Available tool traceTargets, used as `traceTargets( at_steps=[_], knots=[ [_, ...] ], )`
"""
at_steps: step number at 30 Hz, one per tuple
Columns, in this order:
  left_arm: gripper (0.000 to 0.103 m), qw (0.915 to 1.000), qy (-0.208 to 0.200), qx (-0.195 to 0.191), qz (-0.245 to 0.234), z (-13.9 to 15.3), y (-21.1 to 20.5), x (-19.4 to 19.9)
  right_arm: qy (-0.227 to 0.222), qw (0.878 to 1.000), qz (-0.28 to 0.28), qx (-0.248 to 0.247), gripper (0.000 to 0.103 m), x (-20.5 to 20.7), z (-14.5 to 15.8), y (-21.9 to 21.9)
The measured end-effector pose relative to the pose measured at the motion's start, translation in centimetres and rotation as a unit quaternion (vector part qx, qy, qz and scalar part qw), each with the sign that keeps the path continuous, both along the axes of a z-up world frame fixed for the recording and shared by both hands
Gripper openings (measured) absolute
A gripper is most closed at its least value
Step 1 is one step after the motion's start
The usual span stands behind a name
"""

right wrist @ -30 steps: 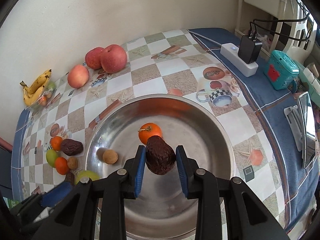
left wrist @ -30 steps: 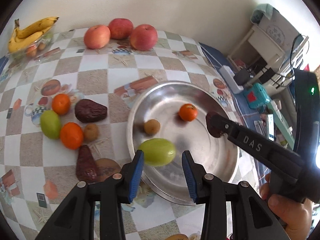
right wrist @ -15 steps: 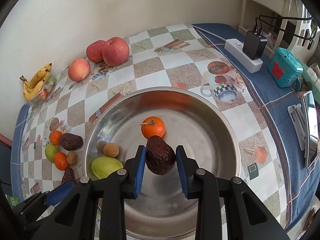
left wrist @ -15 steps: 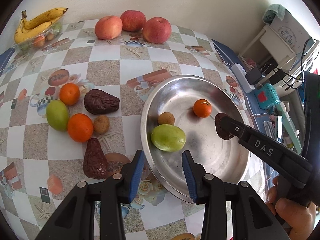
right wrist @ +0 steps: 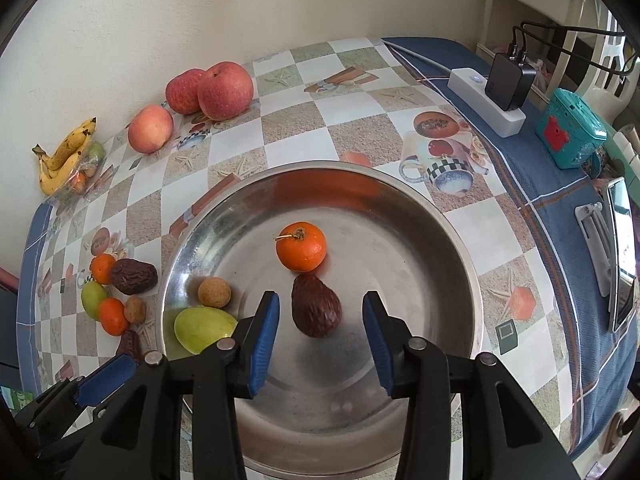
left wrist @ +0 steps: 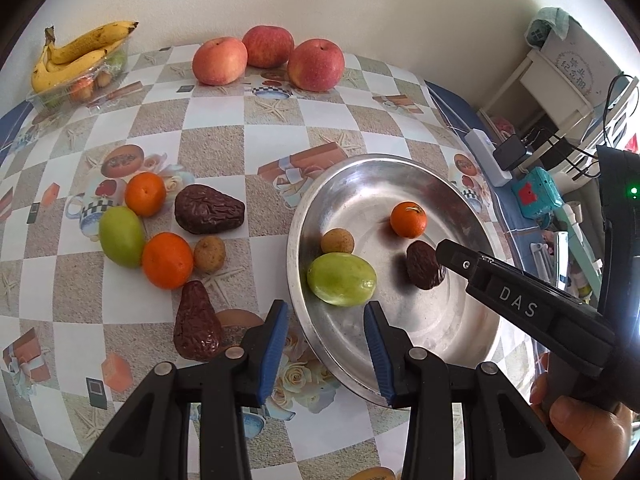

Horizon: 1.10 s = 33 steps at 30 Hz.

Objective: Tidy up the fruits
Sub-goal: 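Lower the green pear into the bowl and open the left tool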

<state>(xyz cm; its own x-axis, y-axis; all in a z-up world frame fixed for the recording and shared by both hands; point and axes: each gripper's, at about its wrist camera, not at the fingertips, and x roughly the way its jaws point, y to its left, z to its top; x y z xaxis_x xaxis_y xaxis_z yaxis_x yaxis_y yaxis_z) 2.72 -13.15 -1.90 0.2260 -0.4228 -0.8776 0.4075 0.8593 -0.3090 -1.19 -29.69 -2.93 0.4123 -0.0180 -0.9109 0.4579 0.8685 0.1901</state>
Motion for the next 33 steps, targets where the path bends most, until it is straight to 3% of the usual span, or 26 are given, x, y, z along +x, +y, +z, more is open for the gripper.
traceTargets(
  at_steps=[8, 17, 24, 33],
  knots=[
    [0.042, 0.9999, 0.0, -0.004, 0.015, 0.4, 0.9, 0.6, -0.002, 1.0, 0.004, -0.002, 0.045, 0.1, 0.2, 0.2],
    [0.043, 0.998, -0.004, 0.005, 0.062, 0.7, 3.5, 2.2, -0.004, 1.0, 0.018, -0.005, 0.045, 0.3, 0.6, 1.0],
    [0.043, 0.9921, -0.008, 0.044, 0.118, 0.5, 6.4, 3.5, -0.013, 0.999, 0.049, 0.004, 0.044, 1.0, 1.0, 2.8],
    [0.043, 0.9857, -0.009, 0.046, 0.162, 0.8, 9.0, 4.5, -0.015, 0.997, 0.075, -0.004, 0.044, 1.4, 1.4, 4.4]
  ],
)
